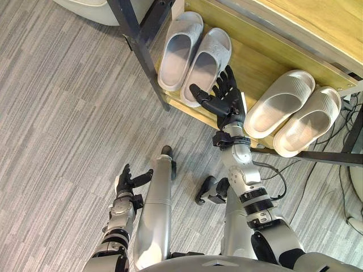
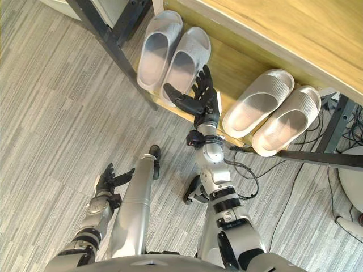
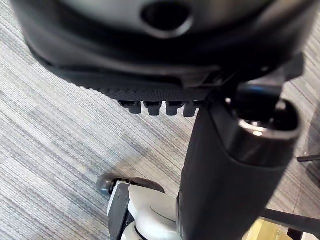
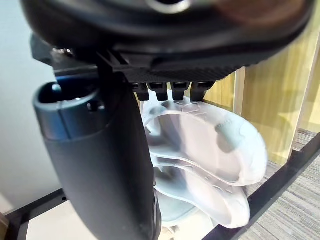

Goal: Organize the slippers on the shoe rack

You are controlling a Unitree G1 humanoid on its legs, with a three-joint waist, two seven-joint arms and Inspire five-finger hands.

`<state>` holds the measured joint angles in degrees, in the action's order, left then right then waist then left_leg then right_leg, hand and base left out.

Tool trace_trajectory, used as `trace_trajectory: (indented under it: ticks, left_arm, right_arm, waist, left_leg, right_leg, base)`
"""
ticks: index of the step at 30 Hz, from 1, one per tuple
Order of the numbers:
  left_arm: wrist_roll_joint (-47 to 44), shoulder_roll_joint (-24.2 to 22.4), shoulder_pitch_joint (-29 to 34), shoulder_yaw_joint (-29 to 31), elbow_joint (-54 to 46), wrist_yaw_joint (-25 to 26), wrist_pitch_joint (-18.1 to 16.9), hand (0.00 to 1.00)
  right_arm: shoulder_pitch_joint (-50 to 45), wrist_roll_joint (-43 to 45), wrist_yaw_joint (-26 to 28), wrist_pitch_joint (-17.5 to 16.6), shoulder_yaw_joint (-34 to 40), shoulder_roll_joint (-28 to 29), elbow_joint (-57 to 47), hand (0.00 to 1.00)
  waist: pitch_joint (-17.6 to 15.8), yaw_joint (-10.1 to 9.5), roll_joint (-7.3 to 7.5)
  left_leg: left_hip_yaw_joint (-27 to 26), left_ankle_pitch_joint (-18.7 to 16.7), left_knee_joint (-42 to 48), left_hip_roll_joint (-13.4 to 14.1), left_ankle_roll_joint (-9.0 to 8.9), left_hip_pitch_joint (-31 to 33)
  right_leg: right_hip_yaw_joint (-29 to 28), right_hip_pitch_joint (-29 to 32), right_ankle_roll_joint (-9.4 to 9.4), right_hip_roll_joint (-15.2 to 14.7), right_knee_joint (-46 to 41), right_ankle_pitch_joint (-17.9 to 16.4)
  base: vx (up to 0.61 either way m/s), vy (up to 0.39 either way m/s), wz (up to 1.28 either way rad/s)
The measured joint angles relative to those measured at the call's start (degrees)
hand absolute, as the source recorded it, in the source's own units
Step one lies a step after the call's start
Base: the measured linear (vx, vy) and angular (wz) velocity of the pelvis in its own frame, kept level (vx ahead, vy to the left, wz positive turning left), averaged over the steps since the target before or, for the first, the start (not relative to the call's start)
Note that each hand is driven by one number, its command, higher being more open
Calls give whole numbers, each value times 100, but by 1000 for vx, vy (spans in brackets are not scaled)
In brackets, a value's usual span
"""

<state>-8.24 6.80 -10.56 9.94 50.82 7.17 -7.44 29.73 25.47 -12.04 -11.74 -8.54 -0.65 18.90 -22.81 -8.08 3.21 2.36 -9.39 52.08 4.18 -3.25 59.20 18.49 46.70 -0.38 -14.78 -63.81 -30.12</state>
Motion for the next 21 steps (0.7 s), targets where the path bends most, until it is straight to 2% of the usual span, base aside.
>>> trace_trajectory:
  ticks: [15,21]
  left_arm:
    - [-3,-78,-54,0,-1,-1,-5,100]
    - [-4,-97,-86,1,0,-1,3,100]
  right_arm:
    - [286,157,-206,-12,132,-268,290,100]
    - [-10,-463,-237,43,124,-259,12,100]
  waist:
    - [-66,-12,-114]
    - [-90,-14,-155]
  left_leg:
    - [5,108,-92,-51,8,-45]
    - [-5,85,-140,-15,26,-312]
  right_leg:
    - [22,-10,-5,-64,-42,0]
    - [31,-306,15,-12,94,20]
  base:
    - [-49,44,3]
    - [-31,51,-2]
